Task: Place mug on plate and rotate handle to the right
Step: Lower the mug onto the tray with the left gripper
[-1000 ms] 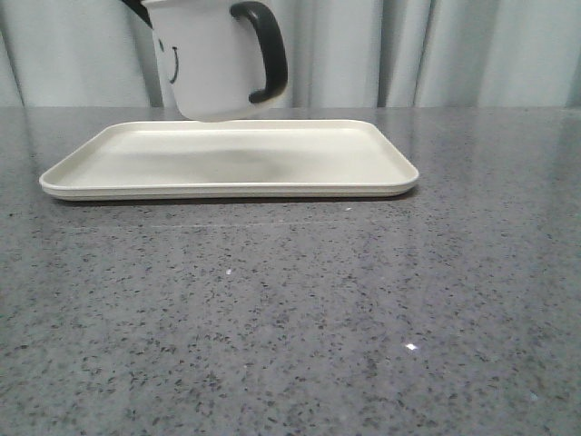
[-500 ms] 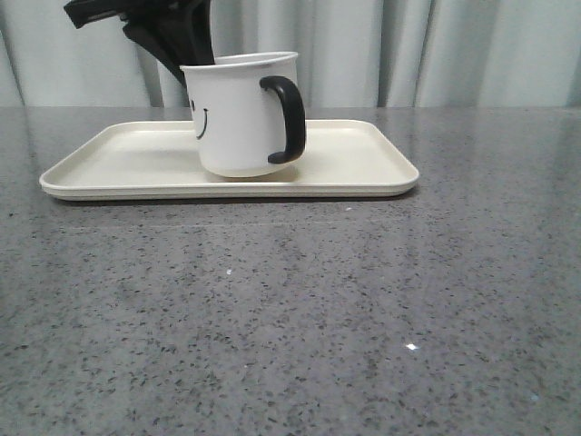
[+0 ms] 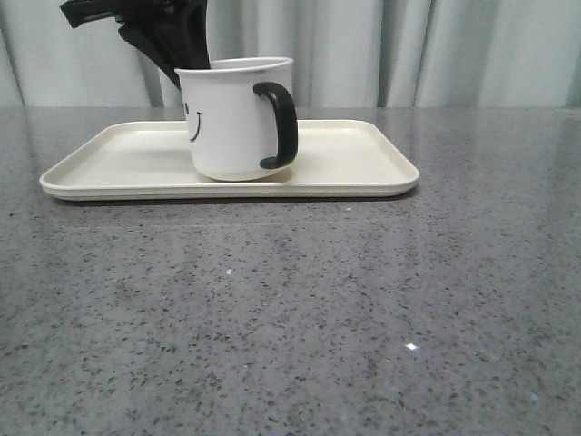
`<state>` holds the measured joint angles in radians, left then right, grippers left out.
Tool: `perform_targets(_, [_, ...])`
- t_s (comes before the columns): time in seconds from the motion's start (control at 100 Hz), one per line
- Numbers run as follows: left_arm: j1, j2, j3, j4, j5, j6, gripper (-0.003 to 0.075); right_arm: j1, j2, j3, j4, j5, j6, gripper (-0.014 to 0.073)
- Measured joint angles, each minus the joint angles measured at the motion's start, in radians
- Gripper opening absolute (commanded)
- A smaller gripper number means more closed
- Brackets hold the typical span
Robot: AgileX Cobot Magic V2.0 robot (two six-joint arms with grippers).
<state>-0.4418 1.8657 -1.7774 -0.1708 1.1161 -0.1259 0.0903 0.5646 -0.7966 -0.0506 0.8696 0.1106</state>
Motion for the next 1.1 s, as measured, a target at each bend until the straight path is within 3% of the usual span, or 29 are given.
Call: perform_targets(1.1, [0.0, 0.001, 0.0, 0.035, 0.0, 0.0, -0.0019, 0.0, 0.0, 0.0, 0.0, -0.004, 0.0, 0.051])
